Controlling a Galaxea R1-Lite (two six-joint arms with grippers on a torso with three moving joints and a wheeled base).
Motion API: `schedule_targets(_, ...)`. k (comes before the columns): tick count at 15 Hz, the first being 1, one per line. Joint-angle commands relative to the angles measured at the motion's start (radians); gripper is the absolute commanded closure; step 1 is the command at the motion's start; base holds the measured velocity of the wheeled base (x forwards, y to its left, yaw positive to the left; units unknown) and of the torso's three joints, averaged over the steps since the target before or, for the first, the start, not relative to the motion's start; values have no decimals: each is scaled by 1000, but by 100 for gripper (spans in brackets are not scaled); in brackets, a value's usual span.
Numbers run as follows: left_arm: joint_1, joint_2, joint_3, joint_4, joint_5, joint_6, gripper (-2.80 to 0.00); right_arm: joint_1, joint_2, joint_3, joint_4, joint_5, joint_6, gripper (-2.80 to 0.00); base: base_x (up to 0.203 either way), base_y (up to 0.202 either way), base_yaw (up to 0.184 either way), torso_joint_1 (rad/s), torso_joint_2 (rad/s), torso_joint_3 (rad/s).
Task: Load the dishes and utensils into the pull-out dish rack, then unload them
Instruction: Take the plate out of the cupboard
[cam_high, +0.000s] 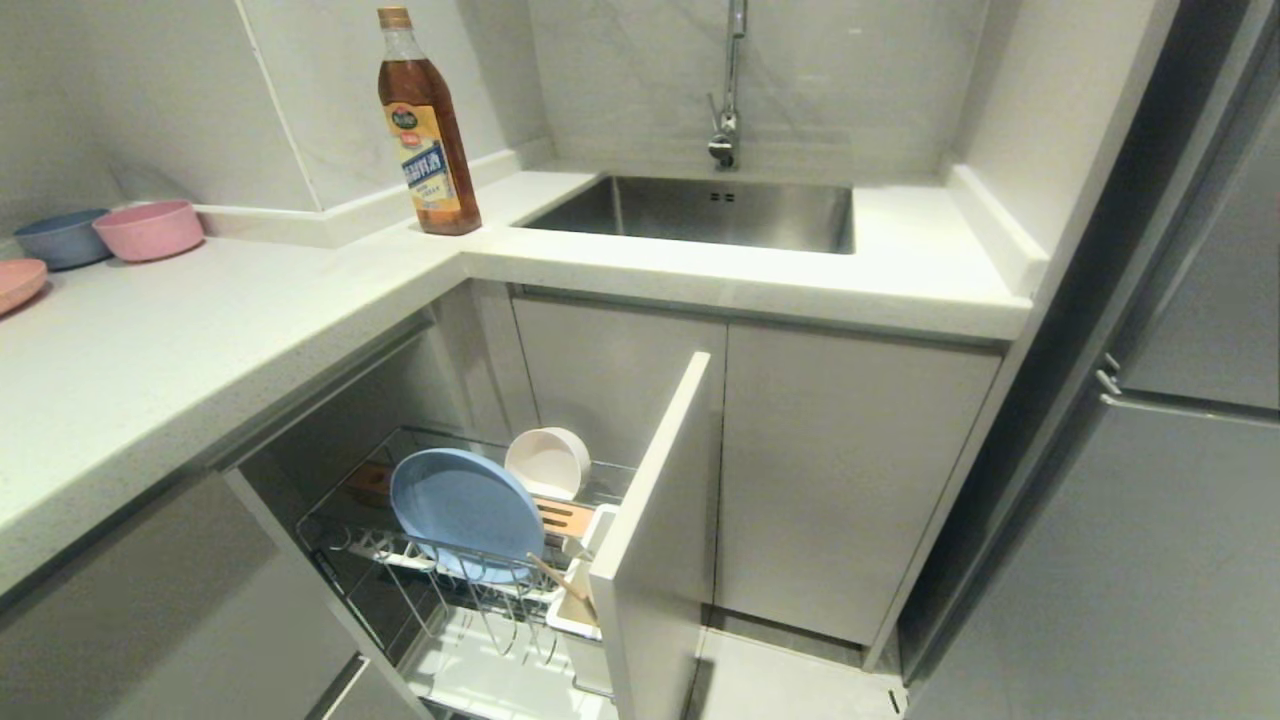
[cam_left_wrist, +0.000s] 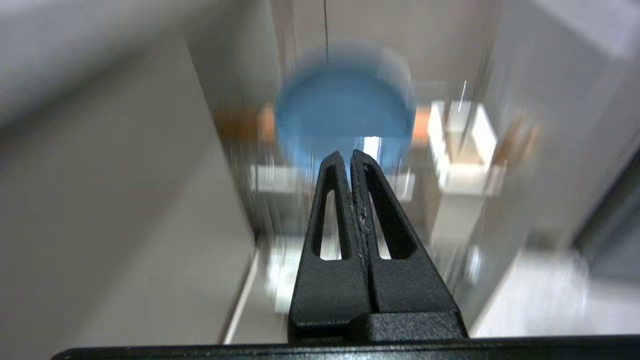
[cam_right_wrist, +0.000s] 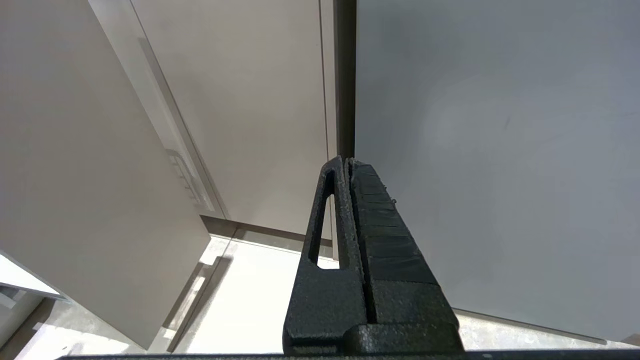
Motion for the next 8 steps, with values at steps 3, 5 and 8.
schedule_targets(3, -1, 49, -281, -9, -41, -43, 0, 0, 0, 0, 0, 0, 0, 0, 0, 0, 0, 0, 0, 0)
schedule_targets(5, -1, 155, -514, 7, -86, -111, 0, 0, 0, 0, 0, 0, 1, 0, 0, 0, 0, 0, 0, 0)
schedule_targets(8, 1, 426, -793, 13, -133, -304, 0, 0, 0, 0, 0, 0, 1, 0, 0, 0, 0, 0, 0, 0)
